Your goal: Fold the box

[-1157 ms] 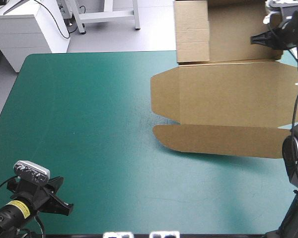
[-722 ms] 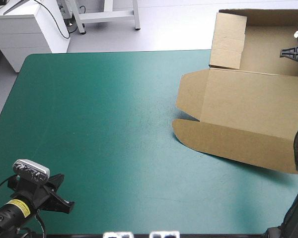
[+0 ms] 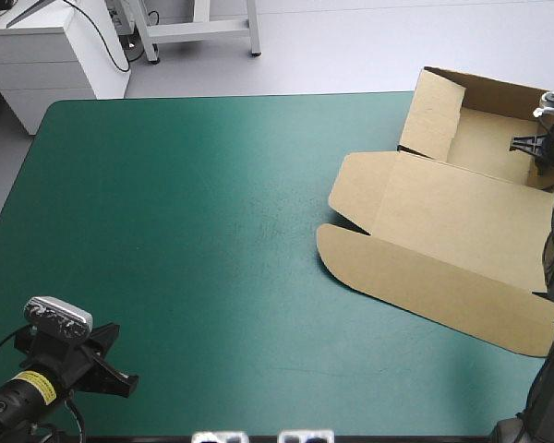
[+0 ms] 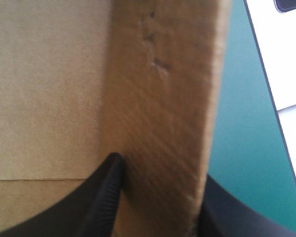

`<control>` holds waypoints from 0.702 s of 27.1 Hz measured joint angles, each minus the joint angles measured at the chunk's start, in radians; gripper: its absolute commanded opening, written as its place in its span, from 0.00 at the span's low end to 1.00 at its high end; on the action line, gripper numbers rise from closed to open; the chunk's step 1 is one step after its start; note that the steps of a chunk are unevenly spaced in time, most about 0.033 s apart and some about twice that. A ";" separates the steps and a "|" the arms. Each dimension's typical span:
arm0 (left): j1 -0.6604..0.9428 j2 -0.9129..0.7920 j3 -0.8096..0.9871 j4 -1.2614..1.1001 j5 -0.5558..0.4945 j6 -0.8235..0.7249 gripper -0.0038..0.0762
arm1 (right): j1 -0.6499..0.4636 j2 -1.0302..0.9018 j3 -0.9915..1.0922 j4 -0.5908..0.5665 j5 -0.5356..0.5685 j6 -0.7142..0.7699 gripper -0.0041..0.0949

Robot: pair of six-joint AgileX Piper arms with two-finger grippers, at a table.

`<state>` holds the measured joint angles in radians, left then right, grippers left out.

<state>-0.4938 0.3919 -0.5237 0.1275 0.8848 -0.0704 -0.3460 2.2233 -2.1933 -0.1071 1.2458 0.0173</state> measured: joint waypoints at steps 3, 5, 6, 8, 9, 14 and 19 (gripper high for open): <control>0.000 0.000 0.000 0.000 0.000 0.000 0.04 | -0.008 -0.012 0.000 0.009 -0.003 0.002 0.81; 0.000 0.000 0.000 0.000 0.000 0.000 0.04 | -0.008 -0.032 0.002 0.019 -0.002 0.003 0.80; 0.000 0.000 0.000 0.000 0.000 0.000 0.04 | -0.008 -0.049 0.002 0.025 -0.002 0.003 0.80; 0.000 0.000 0.000 0.000 0.000 0.000 0.04 | -0.008 -0.095 0.003 0.040 -0.002 0.003 0.79; 0.000 0.000 0.000 0.000 0.000 0.000 0.04 | -0.008 -0.123 0.003 0.056 -0.002 0.002 0.77; 0.000 0.000 0.000 0.000 0.000 0.000 0.04 | -0.011 -0.276 0.007 0.242 0.000 -0.054 0.34; 0.000 0.000 0.000 -0.008 0.000 -0.001 0.04 | -0.011 -0.440 0.089 0.517 0.000 -0.174 0.05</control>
<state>-0.4938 0.3919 -0.5237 0.1199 0.8848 -0.0713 -0.3573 1.7829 -2.1044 0.4097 1.2458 -0.1568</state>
